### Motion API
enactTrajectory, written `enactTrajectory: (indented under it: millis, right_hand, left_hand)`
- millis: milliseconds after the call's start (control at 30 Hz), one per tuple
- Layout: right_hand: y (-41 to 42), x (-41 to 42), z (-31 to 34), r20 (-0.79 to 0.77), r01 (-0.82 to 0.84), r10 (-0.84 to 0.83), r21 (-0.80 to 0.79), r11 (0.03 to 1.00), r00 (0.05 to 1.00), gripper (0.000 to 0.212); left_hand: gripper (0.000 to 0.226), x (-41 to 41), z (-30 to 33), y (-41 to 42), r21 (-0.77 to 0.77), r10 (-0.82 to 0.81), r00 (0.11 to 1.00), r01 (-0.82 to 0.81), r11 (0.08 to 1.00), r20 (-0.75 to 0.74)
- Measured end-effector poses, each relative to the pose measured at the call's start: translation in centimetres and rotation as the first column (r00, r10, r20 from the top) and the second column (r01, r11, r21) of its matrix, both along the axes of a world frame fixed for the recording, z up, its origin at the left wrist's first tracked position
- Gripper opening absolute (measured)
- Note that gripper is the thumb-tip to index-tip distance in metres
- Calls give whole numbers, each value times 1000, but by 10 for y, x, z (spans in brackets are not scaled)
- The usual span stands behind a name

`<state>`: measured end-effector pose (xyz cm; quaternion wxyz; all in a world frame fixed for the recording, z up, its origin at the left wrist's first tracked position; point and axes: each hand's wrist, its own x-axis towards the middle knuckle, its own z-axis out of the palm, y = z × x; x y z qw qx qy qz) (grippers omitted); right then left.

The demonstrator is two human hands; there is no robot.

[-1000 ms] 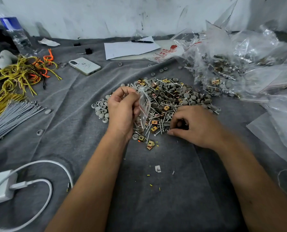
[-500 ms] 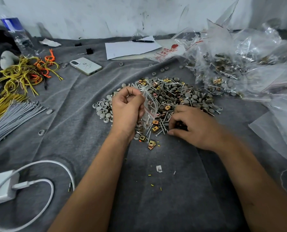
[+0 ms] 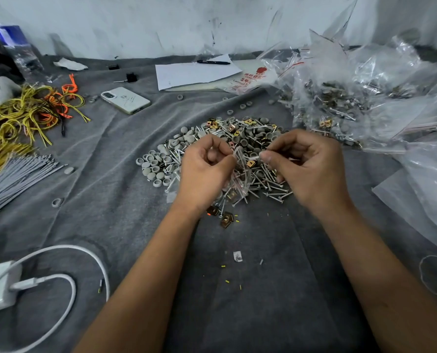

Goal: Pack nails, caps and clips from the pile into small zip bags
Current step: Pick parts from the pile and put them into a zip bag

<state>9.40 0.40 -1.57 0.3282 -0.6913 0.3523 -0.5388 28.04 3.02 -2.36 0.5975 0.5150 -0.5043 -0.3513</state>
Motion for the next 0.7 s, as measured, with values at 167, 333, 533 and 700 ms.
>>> enactTrajectory:
  millis: [167,333,533,700]
  right_hand:
    - [6,14,-6,-252,15,-64,-192,981,966,14]
    - [5,15,-6,-355,0,-113,-303,953,928,14]
    - [5,17,-5,-397,-64,-60,-293,954,916,13]
    - [0,5,-5,-531,7,-129,-226,974,838,15]
  left_hand:
    - [22,0,-1,-1,-26,-8,1000,8,1000,27]
    - [21,0,-1,0,-40,-3,1000,3,999,14]
    - [11,3,-1,-1,-43,22,999,-24,999,-37]
    - [21,7,-3,-3,-29,77,995,-79,996,-62]
